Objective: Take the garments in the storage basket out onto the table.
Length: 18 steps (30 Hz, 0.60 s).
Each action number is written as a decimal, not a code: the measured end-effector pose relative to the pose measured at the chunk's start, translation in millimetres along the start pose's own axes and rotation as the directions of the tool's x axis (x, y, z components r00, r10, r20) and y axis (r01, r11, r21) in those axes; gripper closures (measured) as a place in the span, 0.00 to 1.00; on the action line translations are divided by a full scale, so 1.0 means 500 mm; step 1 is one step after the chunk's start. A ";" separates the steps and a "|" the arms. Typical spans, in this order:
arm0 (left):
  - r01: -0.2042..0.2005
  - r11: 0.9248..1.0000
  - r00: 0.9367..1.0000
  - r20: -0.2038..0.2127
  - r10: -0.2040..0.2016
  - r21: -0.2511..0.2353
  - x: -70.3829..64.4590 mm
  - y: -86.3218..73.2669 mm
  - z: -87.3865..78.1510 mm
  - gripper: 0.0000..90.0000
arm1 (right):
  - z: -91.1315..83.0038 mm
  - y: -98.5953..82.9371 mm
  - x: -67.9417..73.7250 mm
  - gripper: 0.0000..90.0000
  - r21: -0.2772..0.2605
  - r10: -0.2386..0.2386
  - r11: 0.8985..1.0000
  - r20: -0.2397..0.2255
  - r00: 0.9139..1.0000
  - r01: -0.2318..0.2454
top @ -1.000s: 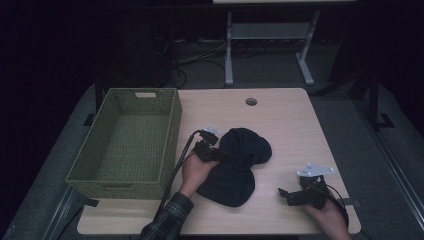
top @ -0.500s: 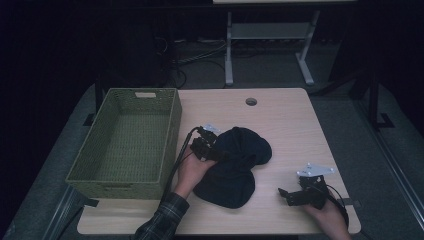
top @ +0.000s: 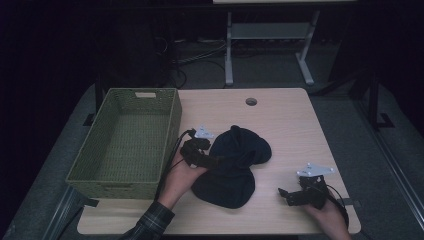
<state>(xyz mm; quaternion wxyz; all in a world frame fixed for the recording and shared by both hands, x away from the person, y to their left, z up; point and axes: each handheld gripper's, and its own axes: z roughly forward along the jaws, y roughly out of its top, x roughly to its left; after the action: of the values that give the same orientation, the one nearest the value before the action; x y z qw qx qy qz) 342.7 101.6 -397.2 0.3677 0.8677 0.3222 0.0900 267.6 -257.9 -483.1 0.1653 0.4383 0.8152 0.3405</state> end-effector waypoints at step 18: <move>-0.073 0.993 0.992 0.105 0.063 0.092 -0.079 -0.125 0.003 1.00 | 0.000 0.000 0.000 0.00 0.000 0.001 1.000 0.000 1.000 -0.001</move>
<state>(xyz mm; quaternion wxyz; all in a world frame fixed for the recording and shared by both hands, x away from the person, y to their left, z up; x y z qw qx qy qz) 282.1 108.6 -438.6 0.3384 0.8983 0.2771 0.0428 267.5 -257.8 -483.1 0.1650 0.4390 0.8150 0.3404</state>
